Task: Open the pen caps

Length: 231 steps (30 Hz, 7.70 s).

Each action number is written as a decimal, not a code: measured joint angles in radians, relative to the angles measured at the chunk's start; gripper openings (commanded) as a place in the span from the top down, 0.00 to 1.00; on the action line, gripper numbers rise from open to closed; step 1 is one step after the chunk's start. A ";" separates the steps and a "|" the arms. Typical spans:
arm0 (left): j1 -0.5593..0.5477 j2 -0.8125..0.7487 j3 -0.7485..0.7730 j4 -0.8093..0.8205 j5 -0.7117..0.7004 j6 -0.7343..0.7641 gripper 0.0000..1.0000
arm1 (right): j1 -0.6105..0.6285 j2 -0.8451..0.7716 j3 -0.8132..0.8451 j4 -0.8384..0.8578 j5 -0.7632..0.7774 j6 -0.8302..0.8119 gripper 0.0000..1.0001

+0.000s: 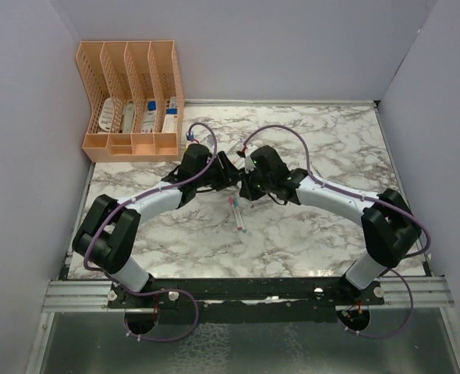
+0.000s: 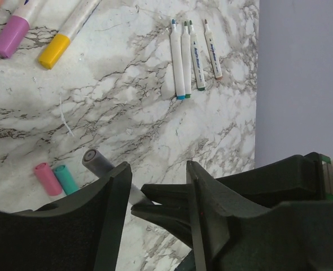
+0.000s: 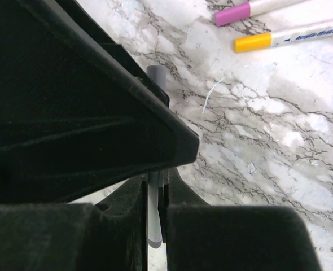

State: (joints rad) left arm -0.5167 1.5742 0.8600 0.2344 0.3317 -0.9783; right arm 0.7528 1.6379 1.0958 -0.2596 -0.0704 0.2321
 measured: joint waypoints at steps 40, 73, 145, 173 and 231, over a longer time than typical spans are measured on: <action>-0.001 -0.033 0.013 -0.063 -0.070 0.006 0.62 | 0.000 -0.099 -0.005 0.031 -0.079 0.001 0.99; -0.002 -0.043 0.013 -0.007 -0.071 -0.034 1.00 | 0.000 -0.064 -0.020 0.048 -0.115 0.001 0.52; 0.082 0.008 0.150 -0.010 -0.027 -0.014 1.00 | -0.002 -0.104 -0.097 0.094 -0.105 0.054 0.99; 0.181 -0.067 0.090 -0.411 -0.243 0.304 1.00 | -0.209 0.146 0.160 -0.091 0.197 0.014 0.99; 0.077 0.004 0.345 -0.534 -0.356 0.372 0.53 | -0.333 0.368 0.256 -0.089 0.174 -0.016 0.60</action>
State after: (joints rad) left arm -0.4400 1.5780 1.2049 -0.2993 -0.0238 -0.6064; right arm 0.4194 2.0056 1.3514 -0.3481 0.1040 0.2165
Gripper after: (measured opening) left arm 0.451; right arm 0.324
